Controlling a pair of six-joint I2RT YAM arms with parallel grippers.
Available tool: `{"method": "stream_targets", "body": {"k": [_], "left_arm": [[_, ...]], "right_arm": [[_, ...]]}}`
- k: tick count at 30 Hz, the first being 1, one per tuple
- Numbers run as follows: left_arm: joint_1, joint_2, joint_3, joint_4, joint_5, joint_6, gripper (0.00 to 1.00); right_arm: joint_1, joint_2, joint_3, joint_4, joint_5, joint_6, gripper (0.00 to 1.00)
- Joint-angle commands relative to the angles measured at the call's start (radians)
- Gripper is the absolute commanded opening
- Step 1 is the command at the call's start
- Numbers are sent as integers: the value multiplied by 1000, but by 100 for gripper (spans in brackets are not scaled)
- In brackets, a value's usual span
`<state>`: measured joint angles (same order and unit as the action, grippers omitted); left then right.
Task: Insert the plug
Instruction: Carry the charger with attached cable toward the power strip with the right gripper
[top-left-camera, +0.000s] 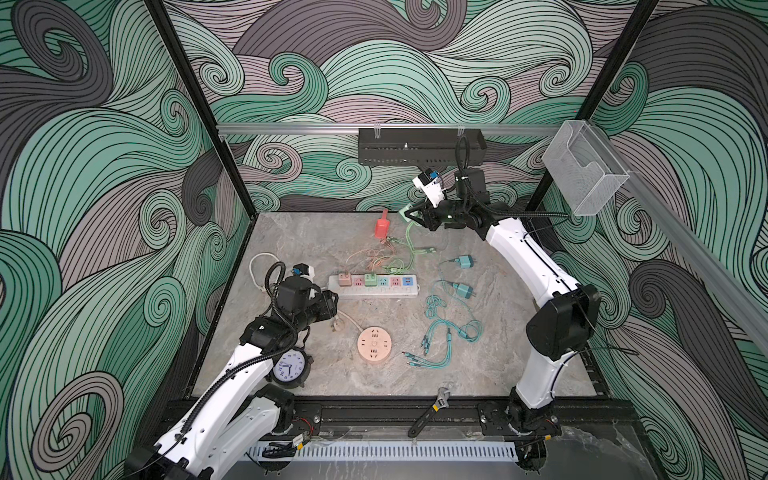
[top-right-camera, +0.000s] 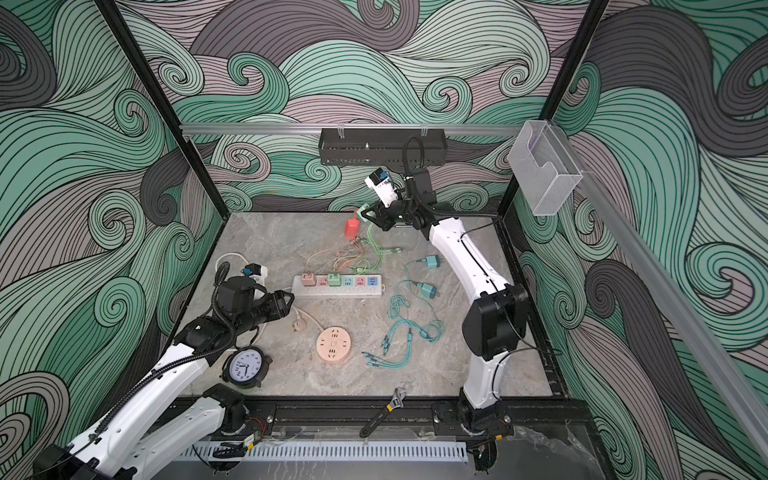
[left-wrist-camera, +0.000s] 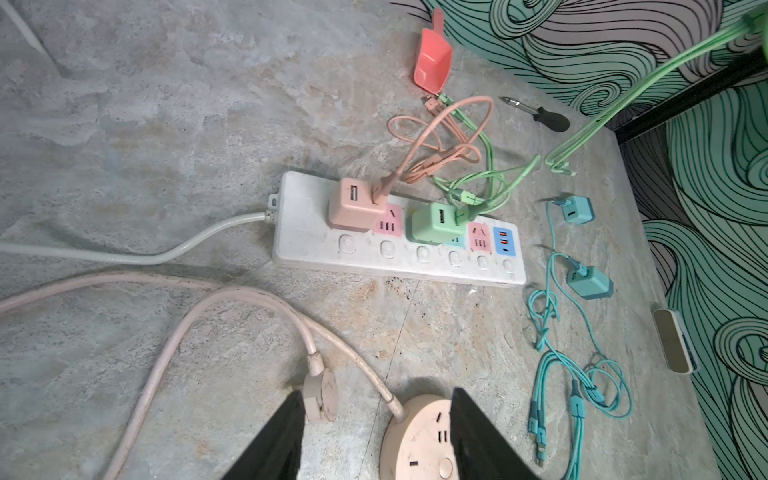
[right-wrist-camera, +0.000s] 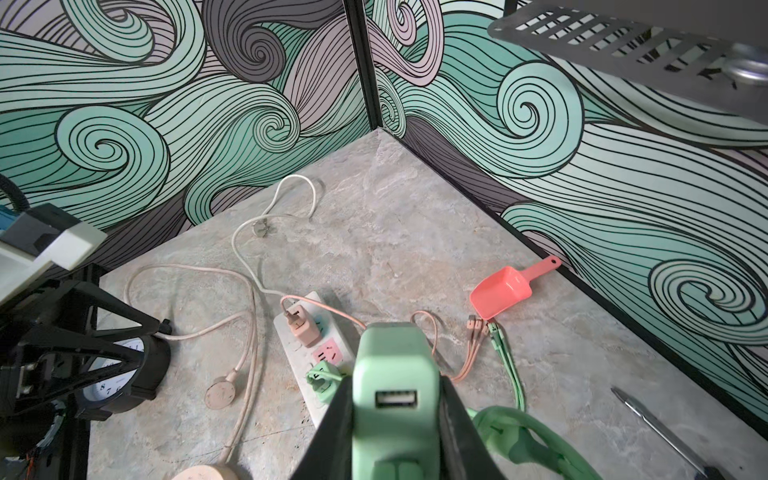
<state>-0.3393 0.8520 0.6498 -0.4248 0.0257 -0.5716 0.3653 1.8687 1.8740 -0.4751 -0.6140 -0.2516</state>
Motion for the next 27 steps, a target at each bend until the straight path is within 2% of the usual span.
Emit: {"method": "stream_targets", "body": {"k": [1,13,18,27], "left_arm": [[35,32,5,41,-1,-26,59],[149,243,16,186,83,-65,58],[199,317,17,228,157,-64,58],[275,474,107,193,286,-22,56]], "right_arm": [[-4,33,11,-37,-66,-60,20],[-4,40,-205,-43,-173,-247,19],[-6,25,-267,-91,-157,-367,22],[-4,33,-291,-134,-161,-467,22]]}}
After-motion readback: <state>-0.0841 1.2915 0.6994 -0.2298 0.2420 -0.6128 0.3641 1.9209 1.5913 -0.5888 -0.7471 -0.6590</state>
